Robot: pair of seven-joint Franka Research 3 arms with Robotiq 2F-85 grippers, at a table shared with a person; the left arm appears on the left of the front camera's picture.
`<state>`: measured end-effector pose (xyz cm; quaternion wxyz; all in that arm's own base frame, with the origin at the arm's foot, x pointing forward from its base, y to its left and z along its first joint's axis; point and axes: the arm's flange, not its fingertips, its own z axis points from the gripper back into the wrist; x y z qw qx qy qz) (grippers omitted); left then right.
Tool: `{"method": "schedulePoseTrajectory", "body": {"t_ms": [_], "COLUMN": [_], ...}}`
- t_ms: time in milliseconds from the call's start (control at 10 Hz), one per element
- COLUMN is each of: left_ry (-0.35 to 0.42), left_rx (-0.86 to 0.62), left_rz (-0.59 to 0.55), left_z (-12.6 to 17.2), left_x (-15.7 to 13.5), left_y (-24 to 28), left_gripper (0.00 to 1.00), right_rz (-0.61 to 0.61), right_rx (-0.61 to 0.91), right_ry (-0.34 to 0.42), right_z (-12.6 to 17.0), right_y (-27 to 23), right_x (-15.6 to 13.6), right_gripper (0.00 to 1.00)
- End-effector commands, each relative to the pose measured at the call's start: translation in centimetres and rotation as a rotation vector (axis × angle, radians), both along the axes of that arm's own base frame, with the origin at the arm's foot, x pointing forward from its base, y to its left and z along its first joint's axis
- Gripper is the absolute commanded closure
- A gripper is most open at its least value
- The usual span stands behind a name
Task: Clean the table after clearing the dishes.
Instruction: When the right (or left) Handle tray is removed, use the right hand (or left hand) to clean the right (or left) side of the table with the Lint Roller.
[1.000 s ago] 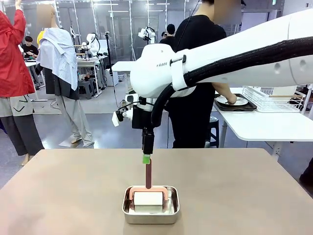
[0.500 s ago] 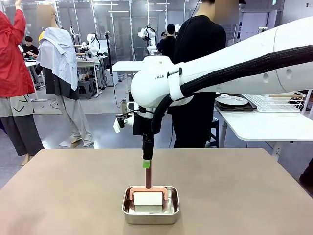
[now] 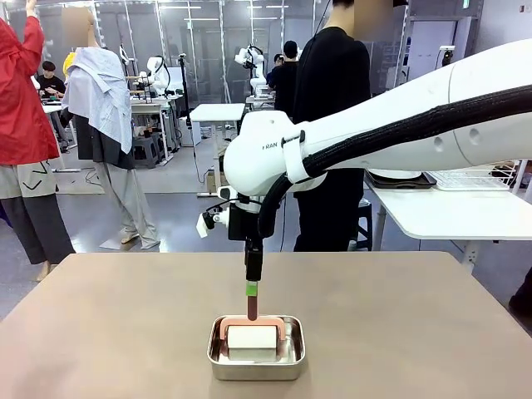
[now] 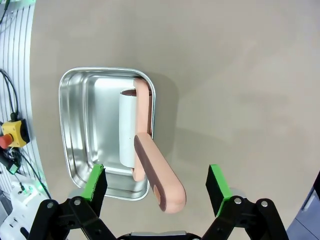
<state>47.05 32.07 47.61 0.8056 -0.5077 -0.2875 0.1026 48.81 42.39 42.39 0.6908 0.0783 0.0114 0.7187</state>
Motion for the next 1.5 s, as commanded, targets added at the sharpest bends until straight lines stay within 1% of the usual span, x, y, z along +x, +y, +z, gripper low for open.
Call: {"method": "schedulePoseTrajectory", "body": {"t_ms": [0, 100, 200, 400, 500, 600, 700, 800, 900, 1000, 1100, 1200, 1300, 1400], "left_ry": [-0.003, -0.003, -0.003, -0.003, -0.003, -0.003, -0.003, -0.003, -0.003, -0.003, -0.003, -0.003, -0.003, -0.003], "left_rx": [0.009, 0.009, 0.009, 0.009, 0.009, 0.009, 0.009, 0.009, 0.009, 0.009, 0.009, 0.009, 0.009, 0.009], "left_rz": [-0.001, -0.001, -0.001, -0.001, -0.001, -0.001, -0.001, -0.001, -0.001, -0.001, -0.001, -0.001, -0.001, -0.001], "left_z": [0.15, 0.15, 0.15, 0.15, 0.15, 0.15, 0.15, 0.15, 0.15, 0.15, 0.15, 0.15, 0.15, 0.15], "left_x": [-0.18, -0.18, -0.18, -0.18, -0.18, -0.18, -0.18, -0.18, -0.18, -0.18, -0.18, -0.18, -0.18, -0.18], "left_y": [0.08, 0.08, 0.08, 0.08, 0.08, 0.08, 0.08, 0.08, 0.08, 0.08, 0.08, 0.08, 0.08, 0.08], "left_gripper": [0.0, 0.0, 0.0, 0.0, 0.0, 0.0, 0.0, 0.0, 0.0, 0.0, 0.0, 0.0, 0.0, 0.0], "right_rz": [-0.027, -0.041, -0.05, -0.044, -0.036, -0.039, -0.039, -0.037, -0.033, -0.035, -0.034, -0.036, -0.04, -0.044], "right_rx": [-0.05, -0.044, -0.055, -0.026, -0.038, -0.038, -0.036, -0.037, -0.041, -0.046, -0.052, -0.061, -0.064, -0.062], "right_ry": [0.005, 0.017, 0.009, 0.01, 0.017, 0.022, 0.02, 0.02, 0.03, 0.036, 0.042, 0.053, 0.06, 0.059], "right_z": [-1.1, -1.38, -1.36, -1.55, -1.68, -1.67, -1.55, -1.53, -1.65, -1.73, -1.7, -1.64, -1.62, -1.6], "right_y": [0.36, 0.37, 0.37, 0.52, 0.58, 0.54, 0.49, 0.57, 0.61, 0.63, 0.62, 0.71, 0.73, 0.73], "right_x": [-0.18, -0.09, -0.04, 0.04, 0.09, 0.11, 0.1, 0.06, 0.06, 0.11, 0.13, 0.07, 0.08, 0.06], "right_gripper": [0.0, 0.0, 0.0, 0.0, 0.16, 0.2, 0.36, 0.39, 0.56, 0.59, 0.75, 0.79, 0.95, 0.99]}}
